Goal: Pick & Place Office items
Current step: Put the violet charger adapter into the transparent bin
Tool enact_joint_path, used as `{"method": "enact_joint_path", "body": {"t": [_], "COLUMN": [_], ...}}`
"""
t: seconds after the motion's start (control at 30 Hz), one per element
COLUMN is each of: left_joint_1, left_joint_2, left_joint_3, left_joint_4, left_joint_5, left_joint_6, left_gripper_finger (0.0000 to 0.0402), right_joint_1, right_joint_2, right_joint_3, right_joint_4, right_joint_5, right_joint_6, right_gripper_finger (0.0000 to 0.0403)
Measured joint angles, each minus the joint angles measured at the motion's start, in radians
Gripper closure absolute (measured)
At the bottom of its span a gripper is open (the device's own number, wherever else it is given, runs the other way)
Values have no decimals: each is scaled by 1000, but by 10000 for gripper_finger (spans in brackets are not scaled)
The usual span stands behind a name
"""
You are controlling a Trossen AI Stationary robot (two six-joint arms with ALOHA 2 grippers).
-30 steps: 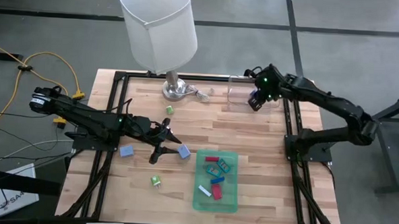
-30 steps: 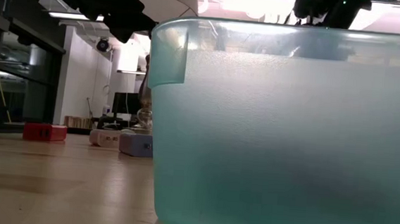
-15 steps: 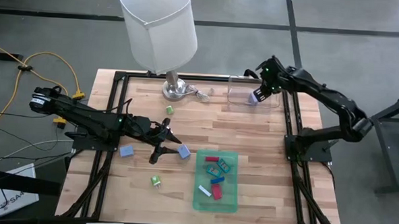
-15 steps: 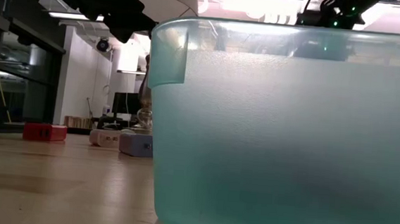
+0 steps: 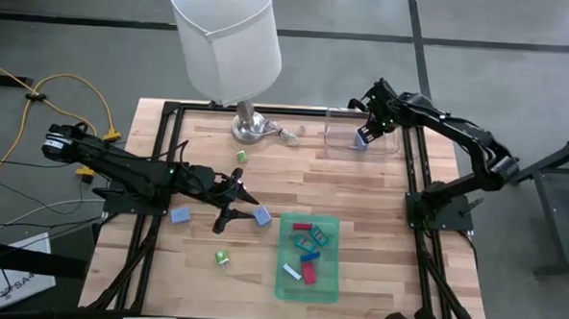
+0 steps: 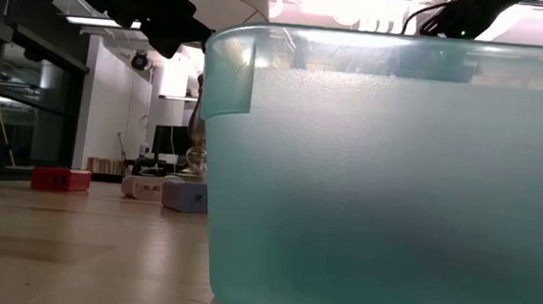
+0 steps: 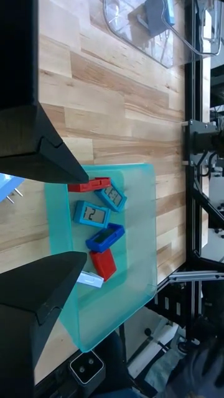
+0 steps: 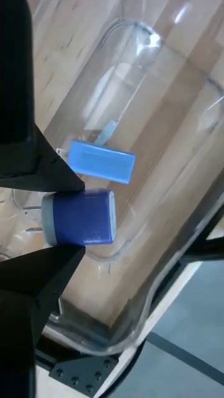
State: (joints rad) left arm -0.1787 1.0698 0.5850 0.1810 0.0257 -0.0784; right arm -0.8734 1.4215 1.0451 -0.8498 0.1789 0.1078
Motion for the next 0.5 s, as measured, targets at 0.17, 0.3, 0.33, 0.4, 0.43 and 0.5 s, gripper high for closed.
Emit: {"method": "enact_joint_path", "body": {"t": [0.17,0.3,0.33,0.4,0.43,0.5], "left_joint_1": [0,0,0,0,0,0], "left_joint_2": [0,0,0,0,0,0], "left_joint_3": [0,0,0,0,0,0], "left_joint_4": [0,0,0,0,0,0], "left_joint_5": [0,0,0,0,0,0], "left_joint_6": [0,0,0,0,0,0], "left_gripper_finger": [218,218,218,218,218,218], "right_joint_1": [0,1,1,2,3,3], "right_joint_2": [36,69,78,95,103,117], "right_joint_3": [0,0,0,0,0,0], "right_joint_4": [0,0,-1,-6,-7,-10], "right_joint_5": [3,17,25,31,31,31], "right_joint_6": [1,3,0,-5,-6,-8], "right_gripper_finger": [278,278,278,278,278,278]}}
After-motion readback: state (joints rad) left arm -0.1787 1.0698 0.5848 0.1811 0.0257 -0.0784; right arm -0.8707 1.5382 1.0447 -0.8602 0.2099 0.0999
